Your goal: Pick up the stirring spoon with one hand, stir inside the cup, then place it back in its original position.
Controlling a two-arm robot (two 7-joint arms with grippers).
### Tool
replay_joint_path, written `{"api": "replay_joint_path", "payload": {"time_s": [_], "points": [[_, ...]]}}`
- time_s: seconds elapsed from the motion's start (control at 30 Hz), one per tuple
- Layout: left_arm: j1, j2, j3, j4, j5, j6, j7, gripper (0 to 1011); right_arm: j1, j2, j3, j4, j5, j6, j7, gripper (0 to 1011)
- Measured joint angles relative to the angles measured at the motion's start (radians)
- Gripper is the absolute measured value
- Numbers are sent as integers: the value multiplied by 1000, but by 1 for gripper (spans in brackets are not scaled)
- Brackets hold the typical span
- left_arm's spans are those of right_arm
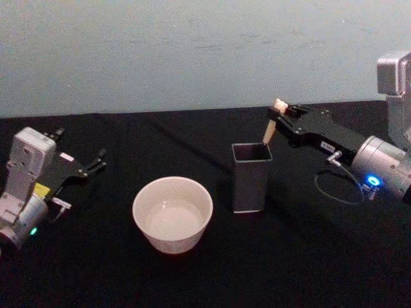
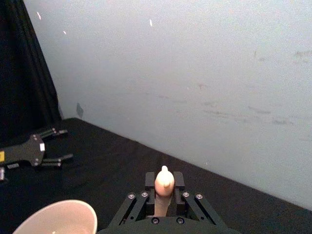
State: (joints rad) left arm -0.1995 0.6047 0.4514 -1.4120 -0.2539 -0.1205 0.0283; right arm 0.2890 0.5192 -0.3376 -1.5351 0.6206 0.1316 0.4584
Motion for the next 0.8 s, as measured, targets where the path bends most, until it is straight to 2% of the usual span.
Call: {"api": "replay_joint_path", "payload": {"time_s": [0.4,0.8], "points": [[0,0,0,0,0,0,0,1002,-5,20,24,-57,56,-9,-6,214],[0,0,0,0,0,0,0,1001,9,22,22,-79,96,-16,-12,214]]}}
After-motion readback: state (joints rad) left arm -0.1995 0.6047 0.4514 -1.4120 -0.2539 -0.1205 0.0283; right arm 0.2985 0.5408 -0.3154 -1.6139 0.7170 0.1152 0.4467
